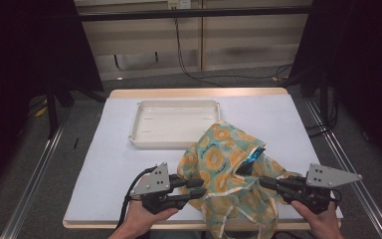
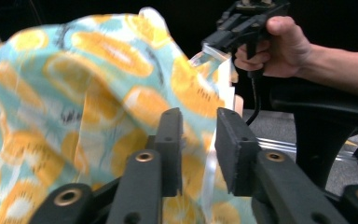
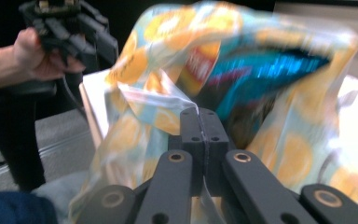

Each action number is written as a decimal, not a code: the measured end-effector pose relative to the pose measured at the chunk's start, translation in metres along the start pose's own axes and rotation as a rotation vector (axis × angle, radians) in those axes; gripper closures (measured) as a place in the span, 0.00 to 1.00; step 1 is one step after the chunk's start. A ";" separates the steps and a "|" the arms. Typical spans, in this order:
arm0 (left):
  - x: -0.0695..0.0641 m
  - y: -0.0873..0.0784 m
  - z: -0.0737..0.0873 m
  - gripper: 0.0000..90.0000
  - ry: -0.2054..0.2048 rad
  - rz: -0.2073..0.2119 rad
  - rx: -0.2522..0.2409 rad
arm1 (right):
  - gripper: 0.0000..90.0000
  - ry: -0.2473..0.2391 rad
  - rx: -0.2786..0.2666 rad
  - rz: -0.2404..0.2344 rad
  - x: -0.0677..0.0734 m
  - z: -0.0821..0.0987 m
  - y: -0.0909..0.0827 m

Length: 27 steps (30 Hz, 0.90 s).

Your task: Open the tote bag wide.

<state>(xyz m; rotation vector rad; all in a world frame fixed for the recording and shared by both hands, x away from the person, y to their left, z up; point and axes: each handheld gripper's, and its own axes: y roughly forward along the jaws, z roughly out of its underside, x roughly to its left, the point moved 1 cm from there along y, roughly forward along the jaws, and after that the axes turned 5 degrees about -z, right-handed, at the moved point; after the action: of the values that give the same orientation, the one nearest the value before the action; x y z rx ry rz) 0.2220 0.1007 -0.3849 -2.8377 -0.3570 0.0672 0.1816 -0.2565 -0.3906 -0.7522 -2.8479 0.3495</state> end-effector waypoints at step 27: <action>0.016 0.058 -0.037 0.38 -0.037 -0.011 -0.016 | 1.00 -0.048 -0.110 -0.084 -0.047 -0.097 0.055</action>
<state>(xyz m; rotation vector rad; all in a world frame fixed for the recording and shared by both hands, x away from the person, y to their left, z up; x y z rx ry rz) 0.2539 0.0411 -0.3653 -2.8534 -0.3832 0.1154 0.2689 -0.2164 -0.3171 -0.6487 -2.9534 0.2031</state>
